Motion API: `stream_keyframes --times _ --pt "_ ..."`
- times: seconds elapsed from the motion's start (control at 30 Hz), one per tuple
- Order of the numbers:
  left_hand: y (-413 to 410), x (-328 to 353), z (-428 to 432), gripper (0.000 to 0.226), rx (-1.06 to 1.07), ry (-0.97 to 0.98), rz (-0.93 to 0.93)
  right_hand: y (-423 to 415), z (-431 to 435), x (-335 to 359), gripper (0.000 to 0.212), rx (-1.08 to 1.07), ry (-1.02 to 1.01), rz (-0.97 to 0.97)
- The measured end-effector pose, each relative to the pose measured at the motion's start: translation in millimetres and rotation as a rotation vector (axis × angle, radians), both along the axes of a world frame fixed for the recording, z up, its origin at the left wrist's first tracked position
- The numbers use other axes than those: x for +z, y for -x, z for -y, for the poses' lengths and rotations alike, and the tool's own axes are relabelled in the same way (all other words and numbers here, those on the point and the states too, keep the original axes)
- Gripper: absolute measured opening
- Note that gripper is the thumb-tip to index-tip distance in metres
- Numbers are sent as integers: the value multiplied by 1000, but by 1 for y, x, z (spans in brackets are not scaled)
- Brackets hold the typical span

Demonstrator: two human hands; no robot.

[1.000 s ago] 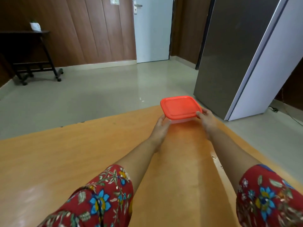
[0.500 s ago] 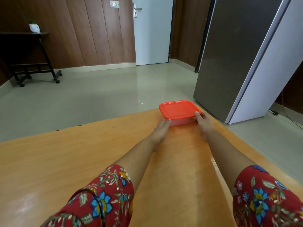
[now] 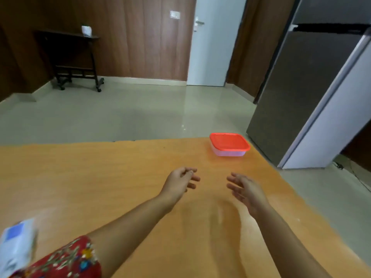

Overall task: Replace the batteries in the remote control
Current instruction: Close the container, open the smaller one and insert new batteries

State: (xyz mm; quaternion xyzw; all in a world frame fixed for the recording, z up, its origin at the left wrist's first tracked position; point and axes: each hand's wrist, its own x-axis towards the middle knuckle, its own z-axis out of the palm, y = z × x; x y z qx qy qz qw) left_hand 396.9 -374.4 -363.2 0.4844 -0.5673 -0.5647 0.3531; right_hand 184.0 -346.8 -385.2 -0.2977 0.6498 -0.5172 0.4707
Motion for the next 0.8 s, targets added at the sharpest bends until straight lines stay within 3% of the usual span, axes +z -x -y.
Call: stream_keyframes --times 0.23,0.4,0.8 --pt "-140 30 -158 24 68 -93 -10 -132 -145 33 24 159 -47 221" --pt "-219 31 -230 25 221 -93 -39 -220 -202 33 25 249 -115 223" --pt "-349 7 -243 25 688 -79 -247 -355 -221 27 23 453 -161 115"
